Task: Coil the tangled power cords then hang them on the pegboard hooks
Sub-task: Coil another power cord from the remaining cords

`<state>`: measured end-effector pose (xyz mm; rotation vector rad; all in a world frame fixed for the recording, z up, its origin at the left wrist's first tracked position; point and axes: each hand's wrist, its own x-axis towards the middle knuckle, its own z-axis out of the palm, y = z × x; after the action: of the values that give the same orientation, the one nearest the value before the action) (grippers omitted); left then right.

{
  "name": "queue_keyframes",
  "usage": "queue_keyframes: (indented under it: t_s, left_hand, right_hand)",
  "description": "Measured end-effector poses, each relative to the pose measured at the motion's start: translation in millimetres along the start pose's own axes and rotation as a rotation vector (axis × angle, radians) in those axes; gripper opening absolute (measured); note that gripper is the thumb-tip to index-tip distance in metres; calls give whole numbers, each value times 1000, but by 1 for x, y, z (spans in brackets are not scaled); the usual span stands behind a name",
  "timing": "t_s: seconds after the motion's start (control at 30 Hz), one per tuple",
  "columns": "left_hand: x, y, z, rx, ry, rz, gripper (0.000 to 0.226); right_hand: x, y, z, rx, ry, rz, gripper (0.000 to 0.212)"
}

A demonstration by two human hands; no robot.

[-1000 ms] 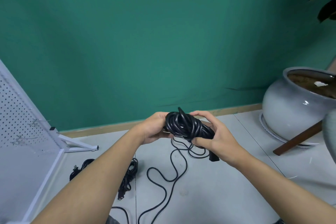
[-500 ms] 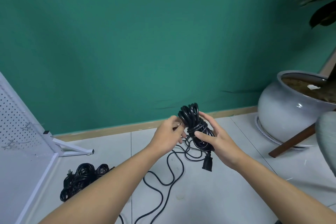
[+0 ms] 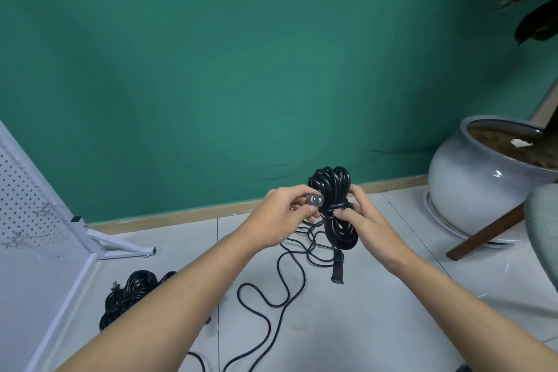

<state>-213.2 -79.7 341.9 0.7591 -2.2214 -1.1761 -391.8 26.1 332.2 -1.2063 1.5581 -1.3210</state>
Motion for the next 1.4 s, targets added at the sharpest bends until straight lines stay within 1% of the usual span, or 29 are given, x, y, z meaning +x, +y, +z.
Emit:
queue_keyframes:
  t_s: [0.07,0.13,0.2,0.27,0.37,0.43,0.47,0.5,0.57,0.63,0.7,0.77,0.8,0.9,0.93,1.0,1.07,1.13,1.27,1.33,1.4]
  left_hand:
    - [-1,0,1,114,39,64,19]
    - [0,-2,3,198,84,115,14]
    - [1,-5,5,230,72,179,10]
    - [2,-7,8,212,87,204,11]
    - [5,-7,9,154,152,200,10]
    - [4,-5,11,130,131,197,9]
    - [4,-3,13,127,105,206,9]
    - [3,0,15,140,80,224,9]
    - [0,4,19,201,63,264,14]
    - [1,3,16,293,73,279,21]
    - [1,-1,12,391,76,293,27]
    - [1,-5,10,430,64,293,27]
    - [1,-6,9,426,57,290,26]
    - [-1,-9,6,447,24,293,25]
    - [-1,-11,5,482,20,297,27]
    - [0,-12,3,555,20,289,34]
    - [0,-11,-1,598,35,299,38]
    - [0,-7,-4,632,63,349,38]
    - [-1,-5,-2,665,53,409,37]
    - [-3,-7,1,648,28,395,36]
    - [-3,-12,3,580,-11,342,33]
  right_hand:
    - [-1,-1,2,-10,7,9,27]
    - [0,0,1,-47,54,-12,20]
    - [0,0,0,-78,102,-37,16]
    - [0,-1,-2,-86,101,-32,15]
    - [0,-2,-1,-154,101,-24,20]
    - [2,-1,1,-240,155,-46,31]
    - [3,-1,1,-278,192,-51,33]
    - [3,-1,1,-316,229,-57,30]
    - [2,-2,0,-402,268,-85,23]
    - [0,-3,3,-469,260,-96,23]
    - [0,-1,6,-468,248,-100,24]
    - [1,-1,7,-452,258,-97,25]
    - [1,-1,7,-445,259,-92,27]
    - [4,0,4,-477,237,-42,50]
    - [4,0,3,-491,226,-23,54]
    - [5,-1,1,-444,194,-2,48]
    - [4,-3,-1,-329,162,15,43]
    - [6,-3,-4,-223,131,32,41]
    - [3,-1,-5,-112,61,22,23]
    - [2,0,-6,-67,26,55,27]
    - [2,2,-8,-3,34,108,32]
